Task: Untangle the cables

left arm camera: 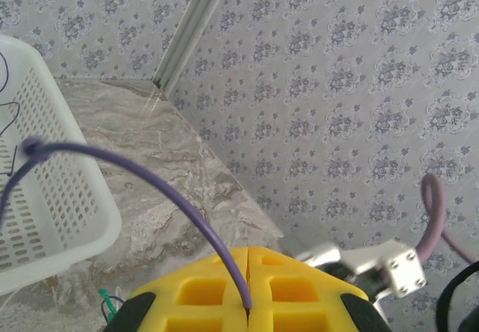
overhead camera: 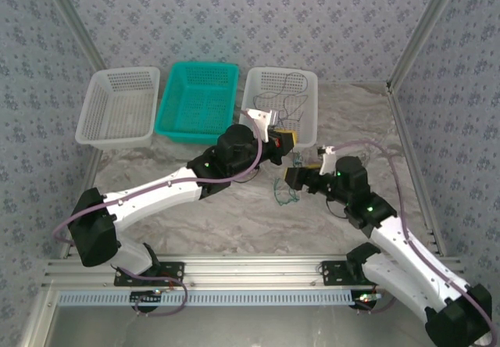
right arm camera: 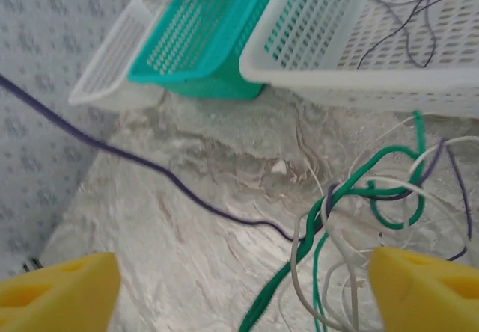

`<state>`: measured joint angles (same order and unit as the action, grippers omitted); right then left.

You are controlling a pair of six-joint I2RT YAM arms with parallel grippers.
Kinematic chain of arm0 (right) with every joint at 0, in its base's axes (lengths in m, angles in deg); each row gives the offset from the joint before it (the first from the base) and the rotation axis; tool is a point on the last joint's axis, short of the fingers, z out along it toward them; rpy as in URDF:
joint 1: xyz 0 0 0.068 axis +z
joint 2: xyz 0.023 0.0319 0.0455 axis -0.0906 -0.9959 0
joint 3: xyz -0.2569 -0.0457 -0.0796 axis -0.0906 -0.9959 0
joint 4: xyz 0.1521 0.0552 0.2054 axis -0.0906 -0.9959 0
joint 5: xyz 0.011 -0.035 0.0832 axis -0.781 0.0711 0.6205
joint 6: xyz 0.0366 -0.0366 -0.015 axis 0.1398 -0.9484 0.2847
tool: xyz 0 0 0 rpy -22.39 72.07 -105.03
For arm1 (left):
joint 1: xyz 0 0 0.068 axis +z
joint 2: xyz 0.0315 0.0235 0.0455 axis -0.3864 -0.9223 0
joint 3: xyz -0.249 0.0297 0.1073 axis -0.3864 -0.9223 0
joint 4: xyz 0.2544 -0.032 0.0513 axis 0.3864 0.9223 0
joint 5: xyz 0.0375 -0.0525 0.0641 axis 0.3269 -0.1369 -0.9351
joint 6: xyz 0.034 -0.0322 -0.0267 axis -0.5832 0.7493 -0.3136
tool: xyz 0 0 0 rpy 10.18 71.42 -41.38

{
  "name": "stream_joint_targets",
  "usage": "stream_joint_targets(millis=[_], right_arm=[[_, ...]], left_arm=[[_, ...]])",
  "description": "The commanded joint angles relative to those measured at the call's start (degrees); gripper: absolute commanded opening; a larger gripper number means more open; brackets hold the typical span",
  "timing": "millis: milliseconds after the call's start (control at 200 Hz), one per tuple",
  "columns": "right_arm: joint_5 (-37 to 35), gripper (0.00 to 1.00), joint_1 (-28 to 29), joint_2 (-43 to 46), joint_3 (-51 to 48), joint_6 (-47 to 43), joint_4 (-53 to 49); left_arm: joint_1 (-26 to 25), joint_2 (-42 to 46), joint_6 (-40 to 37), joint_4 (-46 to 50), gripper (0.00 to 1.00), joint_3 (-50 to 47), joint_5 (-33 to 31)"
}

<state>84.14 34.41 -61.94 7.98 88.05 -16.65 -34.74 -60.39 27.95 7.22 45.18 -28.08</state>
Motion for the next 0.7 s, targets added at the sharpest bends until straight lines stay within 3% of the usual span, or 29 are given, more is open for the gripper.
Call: stream_joint_targets(millis=[0, 75, 170, 240, 335, 460, 695], right_arm=[[-3.6, 0.92, 3.3, -3.0, -1.1, 0.2, 2.8], [-9.8, 0.86, 5.8, -5.7, -1.8, -2.2, 4.3], [-14.1, 0.64, 6.1, -10.0, -0.9, -3.4, 4.4], [-15.3, 0.54, 6.2, -12.6, 0.0, -3.6, 4.5], [-17.1, 0.34, 6.0, -14.8, 0.7, -3.3, 3.8], [-20.0, 0.00, 5.1, -14.6, -0.1, -2.2, 1.8], [-20.9, 0.00, 0.5, -9.3, -5.0, 3.8, -3.2]], left_arm=[[0.0, 1.5, 0.0, 0.1, 0.00, 1.8, -0.9], [0.0, 1.9, 0.1, 0.0, 0.00, 1.7, -1.2], [0.0, 2.6, 0.3, 1.2, 0.00, 1.8, -2.3], [0.0, 3.6, 0.2, 2.8, 0.00, 2.1, -3.2], [0.0, 5.4, -0.2, 3.9, 0.00, 1.8, -4.5], [0.5, 8.3, 0.1, 6.4, 0.00, 0.8, -7.6], [5.7, 15.9, 0.3, 14.6, 0.00, -0.7, -10.6]])
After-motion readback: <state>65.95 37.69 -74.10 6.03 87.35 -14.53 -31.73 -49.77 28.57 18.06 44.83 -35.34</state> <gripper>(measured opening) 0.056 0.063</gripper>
